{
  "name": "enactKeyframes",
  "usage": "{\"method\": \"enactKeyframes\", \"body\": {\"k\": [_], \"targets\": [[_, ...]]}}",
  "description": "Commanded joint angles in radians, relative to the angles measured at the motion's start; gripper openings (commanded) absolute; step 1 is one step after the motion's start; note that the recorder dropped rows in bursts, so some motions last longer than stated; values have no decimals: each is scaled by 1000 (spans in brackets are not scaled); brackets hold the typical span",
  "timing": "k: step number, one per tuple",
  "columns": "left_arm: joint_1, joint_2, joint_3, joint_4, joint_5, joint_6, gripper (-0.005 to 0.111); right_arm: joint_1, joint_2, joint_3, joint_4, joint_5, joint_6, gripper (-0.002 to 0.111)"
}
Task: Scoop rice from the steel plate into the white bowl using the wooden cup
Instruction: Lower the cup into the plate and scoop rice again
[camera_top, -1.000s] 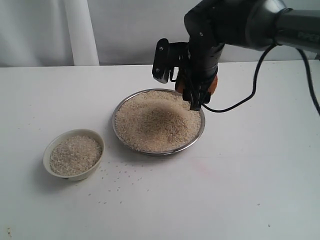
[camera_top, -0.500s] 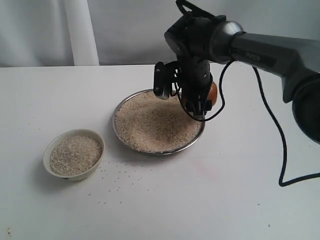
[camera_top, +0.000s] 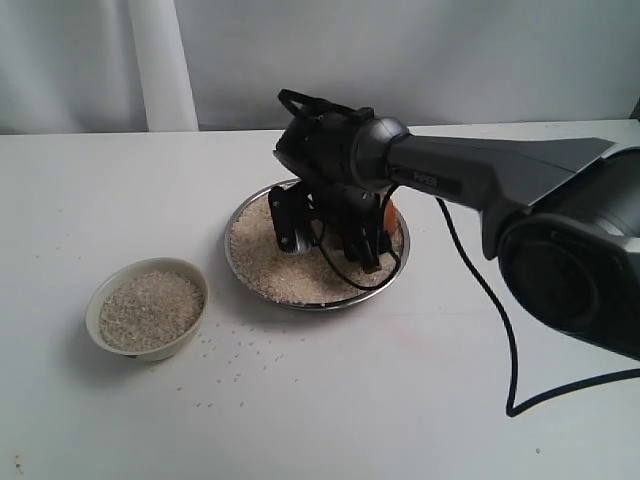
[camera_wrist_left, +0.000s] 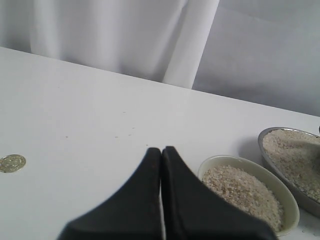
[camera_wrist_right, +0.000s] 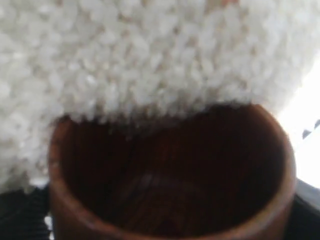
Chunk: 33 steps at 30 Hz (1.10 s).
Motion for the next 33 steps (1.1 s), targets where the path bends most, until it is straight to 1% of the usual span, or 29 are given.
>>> {"method": "enactKeyframes", "body": {"k": [1, 6, 21, 33], "targets": [[-5, -3, -3, -2, -9, -4, 0, 18, 38, 0, 87, -91, 1, 0], [-5, -3, -3, -2, -9, -4, 0, 18, 40, 0, 169, -146, 1, 0], [-5, -3, -3, -2, -9, -4, 0, 18, 40, 0, 338, -185, 1, 0], [-5, -3, -3, -2, -9, -4, 0, 12, 40, 0, 381, -181, 88, 0]]}}
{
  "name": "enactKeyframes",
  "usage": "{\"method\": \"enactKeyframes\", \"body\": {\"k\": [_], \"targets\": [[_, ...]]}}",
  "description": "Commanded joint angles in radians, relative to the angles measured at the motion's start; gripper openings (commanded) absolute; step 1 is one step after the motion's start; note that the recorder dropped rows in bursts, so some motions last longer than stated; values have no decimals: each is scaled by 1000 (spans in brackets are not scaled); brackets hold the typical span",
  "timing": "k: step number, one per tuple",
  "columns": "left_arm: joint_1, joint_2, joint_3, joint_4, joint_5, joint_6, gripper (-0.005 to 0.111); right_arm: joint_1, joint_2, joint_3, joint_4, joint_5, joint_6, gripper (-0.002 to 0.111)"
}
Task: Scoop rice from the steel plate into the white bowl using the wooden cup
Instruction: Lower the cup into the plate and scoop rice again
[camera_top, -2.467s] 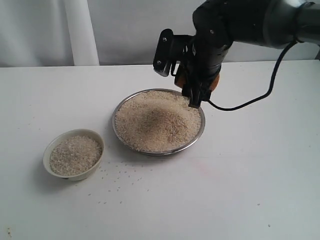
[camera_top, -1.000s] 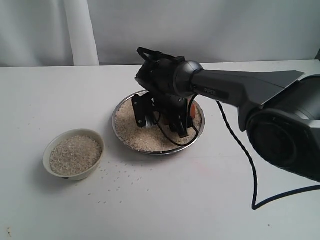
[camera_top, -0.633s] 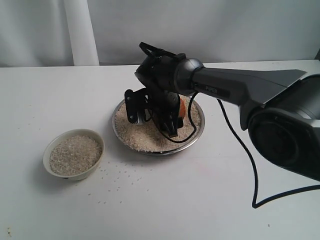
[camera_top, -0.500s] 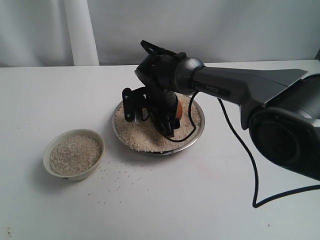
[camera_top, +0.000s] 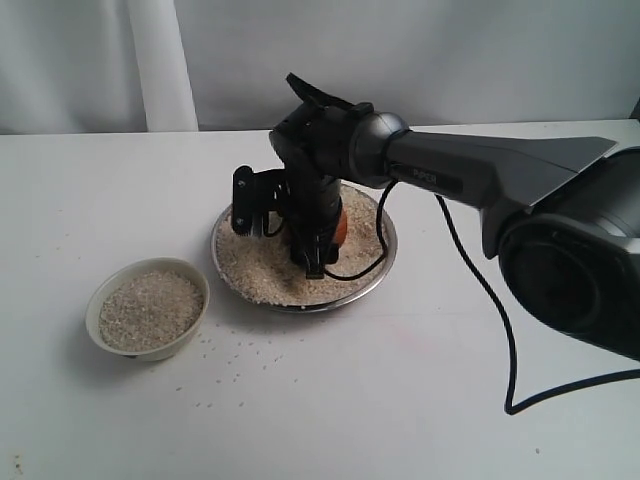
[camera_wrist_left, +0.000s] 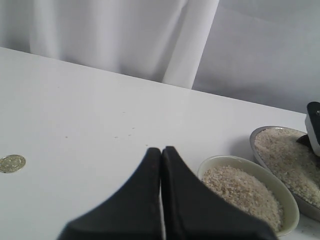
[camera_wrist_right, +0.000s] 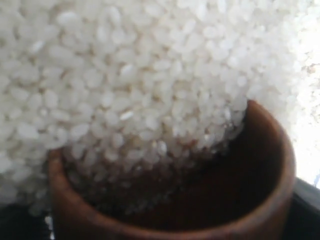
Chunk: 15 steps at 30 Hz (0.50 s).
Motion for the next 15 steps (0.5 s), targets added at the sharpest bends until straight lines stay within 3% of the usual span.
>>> {"method": "enactKeyframes", "body": {"k": [1, 15], "targets": [[-5, -3, -3, -2, -9, -4, 0, 1, 36, 18, 106, -3, 45, 0], [-5, -3, -3, -2, -9, -4, 0, -66, 12, 18, 387, -6, 12, 0]]}}
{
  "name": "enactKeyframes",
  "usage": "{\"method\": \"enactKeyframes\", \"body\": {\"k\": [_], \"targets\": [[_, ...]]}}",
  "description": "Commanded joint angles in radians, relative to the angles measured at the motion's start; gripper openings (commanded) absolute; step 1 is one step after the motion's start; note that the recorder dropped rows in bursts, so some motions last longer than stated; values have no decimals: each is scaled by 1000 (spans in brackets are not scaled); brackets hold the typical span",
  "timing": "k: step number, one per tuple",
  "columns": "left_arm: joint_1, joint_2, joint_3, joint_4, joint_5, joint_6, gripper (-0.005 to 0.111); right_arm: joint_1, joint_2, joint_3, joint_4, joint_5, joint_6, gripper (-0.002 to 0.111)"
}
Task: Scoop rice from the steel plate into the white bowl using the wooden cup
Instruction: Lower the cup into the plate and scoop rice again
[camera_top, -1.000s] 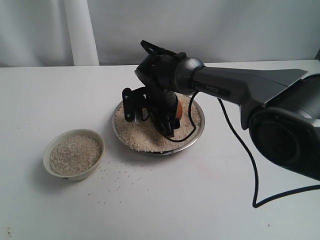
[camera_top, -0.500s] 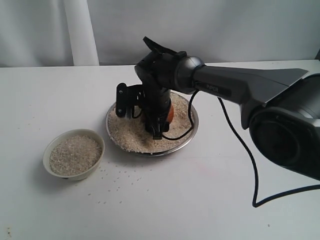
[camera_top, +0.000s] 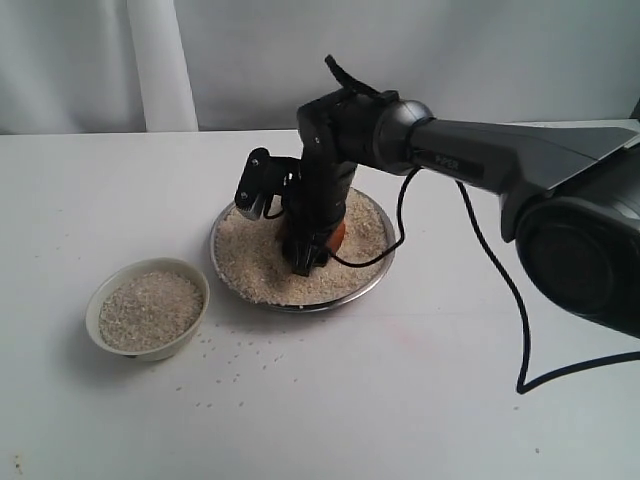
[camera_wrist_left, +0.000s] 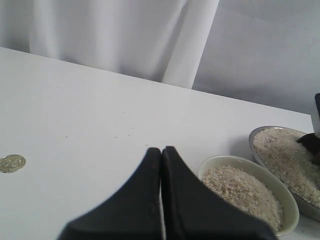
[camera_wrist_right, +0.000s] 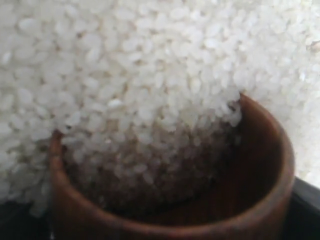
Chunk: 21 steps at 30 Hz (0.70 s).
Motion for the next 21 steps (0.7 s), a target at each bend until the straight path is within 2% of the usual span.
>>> {"method": "enactKeyframes", "body": {"k": [1, 8, 15, 18, 21], "targets": [[-5, -3, -3, -2, -9, -4, 0, -12, 7, 18, 166, 3, -31, 0], [-5, -3, -3, -2, -9, -4, 0, -48, -47, 18, 259, 6, -42, 0], [-5, -3, -3, -2, -9, -4, 0, -53, -91, 77, 321, -41, -104, 14], [-5, -3, -3, -2, -9, -4, 0, -53, -112, 121, 342, -68, -133, 15], [-5, -3, -3, -2, -9, -4, 0, -73, -132, 156, 479, -86, -214, 14]]}}
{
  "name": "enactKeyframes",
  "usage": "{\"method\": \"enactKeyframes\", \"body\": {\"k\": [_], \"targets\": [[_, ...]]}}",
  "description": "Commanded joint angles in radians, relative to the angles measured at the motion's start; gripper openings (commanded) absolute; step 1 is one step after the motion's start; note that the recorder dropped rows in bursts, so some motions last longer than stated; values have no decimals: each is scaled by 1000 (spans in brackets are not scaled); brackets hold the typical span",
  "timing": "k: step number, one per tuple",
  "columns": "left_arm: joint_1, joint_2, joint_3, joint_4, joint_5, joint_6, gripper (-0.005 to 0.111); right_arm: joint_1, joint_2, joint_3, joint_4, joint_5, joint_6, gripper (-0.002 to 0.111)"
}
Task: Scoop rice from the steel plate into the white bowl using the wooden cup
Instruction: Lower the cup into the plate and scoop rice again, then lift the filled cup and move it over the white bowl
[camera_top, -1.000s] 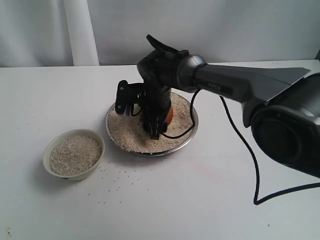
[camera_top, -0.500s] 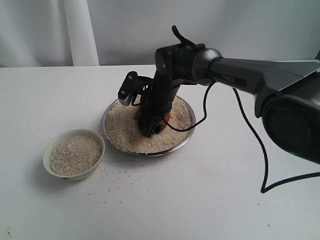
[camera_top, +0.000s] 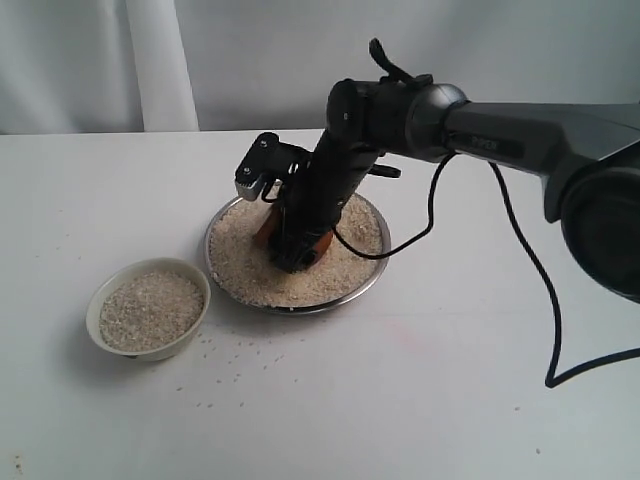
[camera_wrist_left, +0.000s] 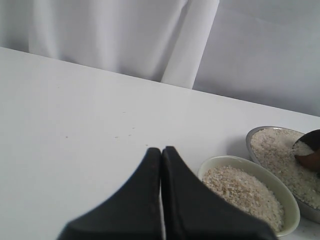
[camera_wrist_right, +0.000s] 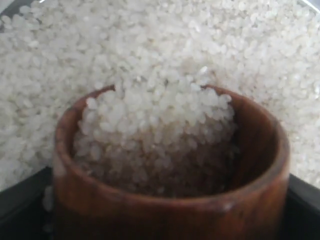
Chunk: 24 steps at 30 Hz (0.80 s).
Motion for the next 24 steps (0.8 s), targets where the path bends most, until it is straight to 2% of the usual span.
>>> {"method": "enactKeyframes", "body": {"k": [1, 4, 16, 21, 24], "targets": [[-5, -3, -3, -2, -9, -4, 0, -32, -44, 47, 195, -34, -123, 14], [-5, -3, -3, -2, -9, -4, 0, -61, -62, 55, 311, -19, -195, 14], [-5, -3, -3, -2, -9, -4, 0, -66, -228, 53, 394, 10, -254, 14], [-5, -3, -3, -2, -9, -4, 0, -24, -271, 53, 395, 6, -272, 14], [-5, -3, -3, -2, -9, -4, 0, 38, -277, 47, 364, -32, -277, 14]]}}
